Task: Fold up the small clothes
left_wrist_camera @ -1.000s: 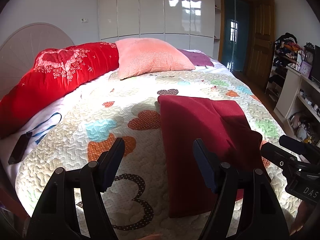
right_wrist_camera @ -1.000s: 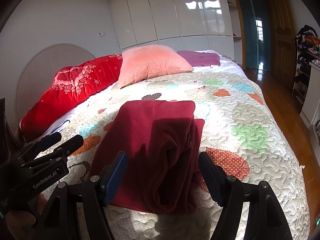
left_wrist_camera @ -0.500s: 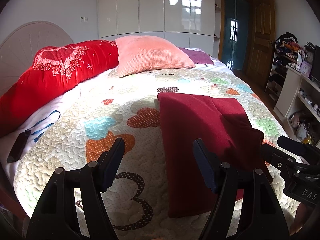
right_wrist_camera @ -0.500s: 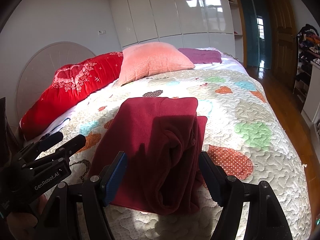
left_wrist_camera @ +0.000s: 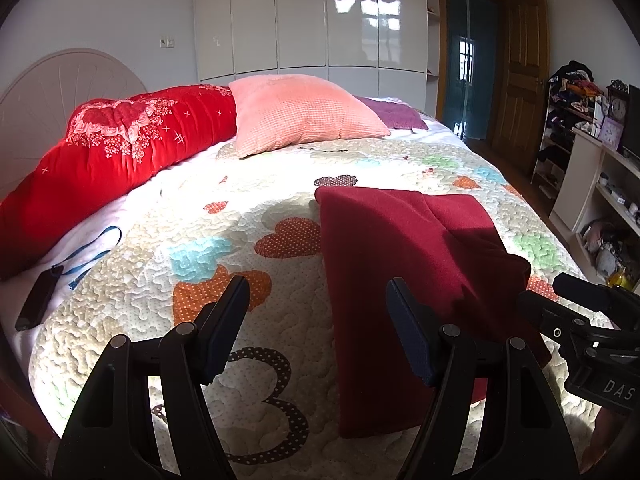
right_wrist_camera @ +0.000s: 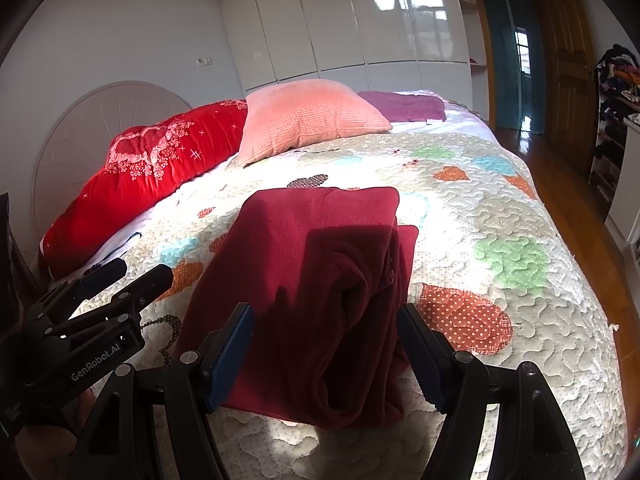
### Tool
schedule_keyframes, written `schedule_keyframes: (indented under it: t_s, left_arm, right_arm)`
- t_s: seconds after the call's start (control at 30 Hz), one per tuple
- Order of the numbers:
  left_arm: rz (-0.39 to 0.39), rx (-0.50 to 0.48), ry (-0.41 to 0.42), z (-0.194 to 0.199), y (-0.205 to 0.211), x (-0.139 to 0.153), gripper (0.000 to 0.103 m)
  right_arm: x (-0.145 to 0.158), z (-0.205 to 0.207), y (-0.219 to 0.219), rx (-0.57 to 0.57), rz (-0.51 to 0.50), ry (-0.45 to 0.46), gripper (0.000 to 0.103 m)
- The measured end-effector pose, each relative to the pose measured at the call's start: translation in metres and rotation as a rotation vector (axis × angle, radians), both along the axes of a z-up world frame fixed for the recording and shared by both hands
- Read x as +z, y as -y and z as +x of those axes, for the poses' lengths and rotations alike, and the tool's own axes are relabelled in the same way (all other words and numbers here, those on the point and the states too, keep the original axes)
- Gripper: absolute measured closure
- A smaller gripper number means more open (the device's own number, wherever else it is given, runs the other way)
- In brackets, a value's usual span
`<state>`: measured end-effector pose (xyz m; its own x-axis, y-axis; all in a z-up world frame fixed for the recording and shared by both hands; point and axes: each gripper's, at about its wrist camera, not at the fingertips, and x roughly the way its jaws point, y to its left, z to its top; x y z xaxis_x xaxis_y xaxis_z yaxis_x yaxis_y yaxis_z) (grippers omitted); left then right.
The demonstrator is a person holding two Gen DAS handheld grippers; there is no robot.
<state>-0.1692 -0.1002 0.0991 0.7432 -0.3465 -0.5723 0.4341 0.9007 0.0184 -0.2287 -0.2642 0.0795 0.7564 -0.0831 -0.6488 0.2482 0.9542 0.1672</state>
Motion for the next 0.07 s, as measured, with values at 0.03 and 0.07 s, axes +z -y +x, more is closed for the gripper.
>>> schedule_keyframes:
  t_s: [0.03,0.07]
  left_arm:
    - [-0.002,-0.006,-0.007,0.0012,-0.0008,-0.0002,0.032]
    - [-0.001,-0.009,-0.013,0.0036,-0.0022,-0.0001,0.032]
  right_arm:
    - [0.0003,-0.0005,0.0020,0.001,0.003,0.001,0.032]
    - [0.0003,-0.0005,0.0020,0.001,0.003,0.001,0.032]
